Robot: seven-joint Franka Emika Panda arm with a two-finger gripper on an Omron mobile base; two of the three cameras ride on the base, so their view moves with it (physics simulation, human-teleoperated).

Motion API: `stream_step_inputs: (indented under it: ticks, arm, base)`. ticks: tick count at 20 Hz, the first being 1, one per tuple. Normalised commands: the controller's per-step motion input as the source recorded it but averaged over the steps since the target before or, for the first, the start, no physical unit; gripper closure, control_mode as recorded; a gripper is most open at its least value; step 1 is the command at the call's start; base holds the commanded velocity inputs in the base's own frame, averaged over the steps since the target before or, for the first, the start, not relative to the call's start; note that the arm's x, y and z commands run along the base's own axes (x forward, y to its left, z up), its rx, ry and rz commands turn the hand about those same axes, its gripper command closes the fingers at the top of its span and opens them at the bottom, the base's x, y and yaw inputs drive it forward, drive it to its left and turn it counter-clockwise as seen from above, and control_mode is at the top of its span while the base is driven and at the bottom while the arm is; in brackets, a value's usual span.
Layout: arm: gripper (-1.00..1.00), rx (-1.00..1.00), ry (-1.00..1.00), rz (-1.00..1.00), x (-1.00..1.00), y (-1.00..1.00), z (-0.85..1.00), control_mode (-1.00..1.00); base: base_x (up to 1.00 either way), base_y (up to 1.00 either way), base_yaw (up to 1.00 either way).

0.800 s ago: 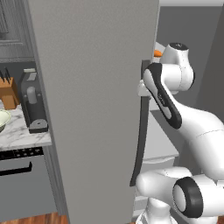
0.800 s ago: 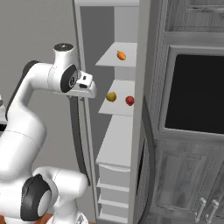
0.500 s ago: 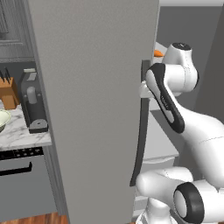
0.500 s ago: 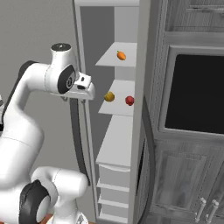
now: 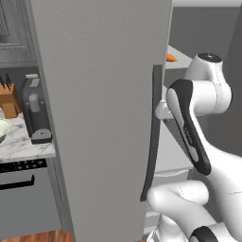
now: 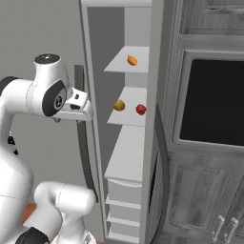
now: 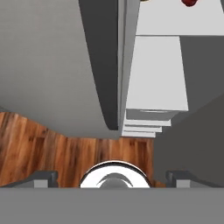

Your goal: Take the squash, carrot, and bell pepper from the freezer and place them in the bowl on the counter.

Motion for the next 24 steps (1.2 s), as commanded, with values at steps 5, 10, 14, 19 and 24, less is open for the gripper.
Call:
stream_step_inputs:
  ticks: [5,10,14,19,24]
  arm:
    - [-1.0,0.0,0.0,0.04,-0.39,0.12,0.0,-1.0]
    - [-1.0,0.0,0.0,0.03,-0.21,0.05,0.0,-1.0]
    - [-1.0,0.0,0.0,0.03,-0.14,0.04,0.0,-1.0]
    - [-1.0,0.0,0.0,0.03,-0.19,0.01,0.0,-1.0]
    - [-1.0,0.0,0.0,0.01,-0.26,0.0,0.0,-1.0]
  base:
    - [0.0,0.0,0.0]
    - [0.0,0.0,0.0]
    - [0.0,0.0,0.0]
    - [0.0,0.0,0.0]
    - [0.0,0.0,0.0]
